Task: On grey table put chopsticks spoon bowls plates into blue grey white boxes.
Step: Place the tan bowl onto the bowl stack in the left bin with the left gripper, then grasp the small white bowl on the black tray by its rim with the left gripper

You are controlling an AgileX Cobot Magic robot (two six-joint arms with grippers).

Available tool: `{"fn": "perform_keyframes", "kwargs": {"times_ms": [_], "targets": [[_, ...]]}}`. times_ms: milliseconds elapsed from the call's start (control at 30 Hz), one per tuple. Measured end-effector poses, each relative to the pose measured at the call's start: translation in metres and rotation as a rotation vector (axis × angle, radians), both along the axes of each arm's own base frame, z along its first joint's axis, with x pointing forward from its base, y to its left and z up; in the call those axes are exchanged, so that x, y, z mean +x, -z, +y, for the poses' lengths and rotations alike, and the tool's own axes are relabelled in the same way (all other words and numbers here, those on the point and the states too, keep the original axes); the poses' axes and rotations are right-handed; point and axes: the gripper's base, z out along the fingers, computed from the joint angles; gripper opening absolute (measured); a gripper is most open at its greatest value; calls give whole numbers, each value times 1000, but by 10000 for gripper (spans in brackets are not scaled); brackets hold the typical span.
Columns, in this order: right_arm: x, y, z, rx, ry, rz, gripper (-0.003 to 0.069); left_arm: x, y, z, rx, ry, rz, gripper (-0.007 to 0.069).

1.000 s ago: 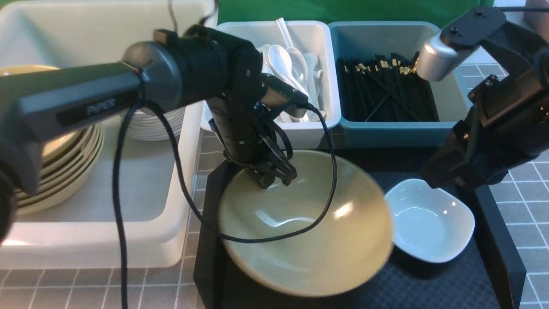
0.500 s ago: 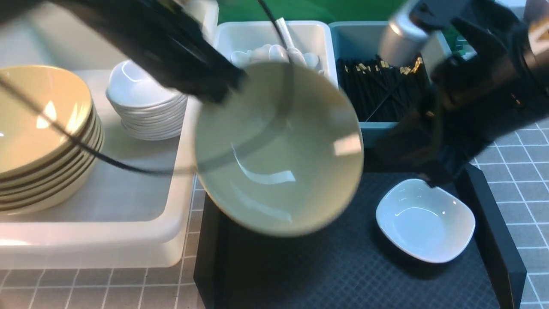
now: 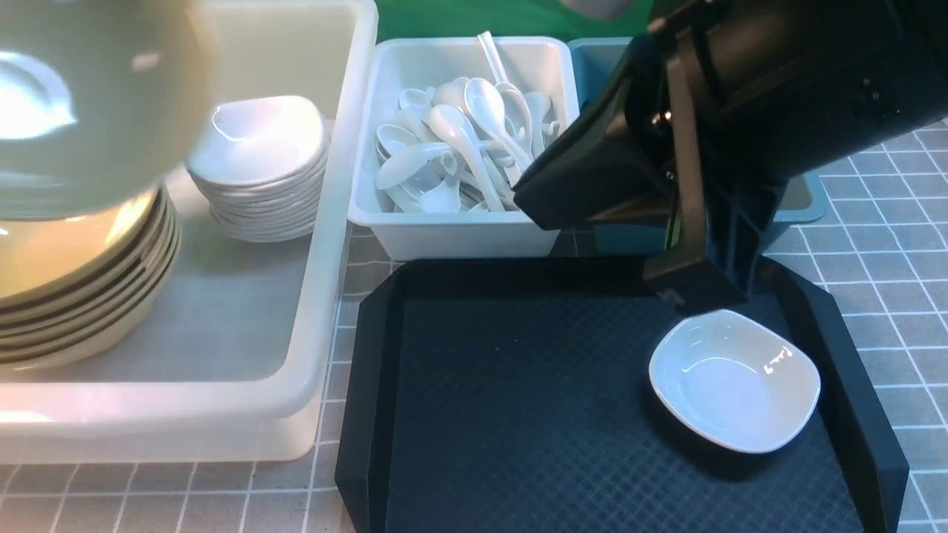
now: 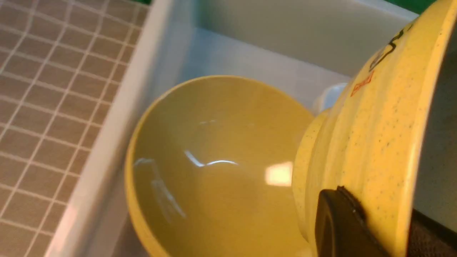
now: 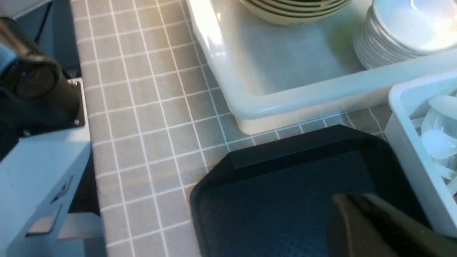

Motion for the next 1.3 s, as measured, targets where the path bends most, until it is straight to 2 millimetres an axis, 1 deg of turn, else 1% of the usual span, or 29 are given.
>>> {"fn": "perform_keyframes", "kwargs": {"times_ms": [33,67,100,200,233,267,333,367,400,467,500,567,633,667,700,767,800,833,867,900,933,1000,1100,1133,1167,1200,1233,1267,1300], "targets": [[0,0,0,-2,-1,-2,34,0,1,0,-1,-1,1,8],[-1,1,-1,-18,-12,-3,34,3,14,14,-18,-54,11,8],[-1,1,-1,-21,-13,-1,34,4,18,16,-21,-61,15,8],[-2,2,-2,-36,-25,2,34,17,47,28,-62,-87,53,8],[-2,2,-2,-40,-31,-4,34,23,61,33,-90,-97,71,8],[-2,2,-2,-40,-31,-4,34,24,65,33,-97,-99,79,8],[-2,2,-2,-45,-42,-14,34,36,93,44,-127,-121,114,13],[-2,2,-2,-45,-42,-14,34,37,97,45,-132,-122,121,14],[-2,2,-2,-48,-48,-20,34,41,106,49,-121,-123,130,25],[-2,2,-2,-51,-55,-26,35,47,116,55,-101,-108,145,57],[-2,2,-2,-52,-56,-27,35,48,117,55,-101,-106,149,65],[-2,2,-2,-54,-61,-32,37,52,125,59,-79,-76,172,141],[-2,2,-2,-57,-68,-39,37,54,129,61,-54,-53,186,241],[-2,2,-2,-57,-68,-39,37,54,129,61,-52,-51,188,251],[-2,2,-2,-58,-70,-41,39,54,130,61,-43,-42,191,323],[-2,2,-2,-60,-74,-45,39,54,130,61,-29,-37,200,426],[-2,2,-2,-61,-76,-47,41,53,131,62,-11,-36,213,493],[-2,2,-2,-61,-76,-47,41,53,130,62,-6,-37,216,502],[-2,2,-2,-61,-76,-47,41,51,130,63,15,-39,231,535],[-2,2,-2,-63,-78,-49,42,48,129,65,41,-58,247,585],[-2,2,-2,-63,-78,-49,42,47,128,65,47,-60,251,594],[-1,3,-1,-63,-78,-50,42,42,119,64,74,-84,240,618],[1,4,1,-59,-72,-49,44,34,92,59,101,-120,182,616],[3,5,2,-58,-66,-46,45,31,78,55,99,-131,149,607],[5,7,4,-60,-60,-41,45,28,70,50,99,-128,130,597],[6,8,4,-61,-51,-37,45,27,59,44,99,-120,103,587],[11,12,6,-72,-30,-26,45,27,46,27,99,-70,69,567],[14,15,8,-80,-13,-16,45,29,38,14,99,-26,47,555],[17,17,9,-89,6,-10,45,32,31,-5,96,45,26,541]]}}
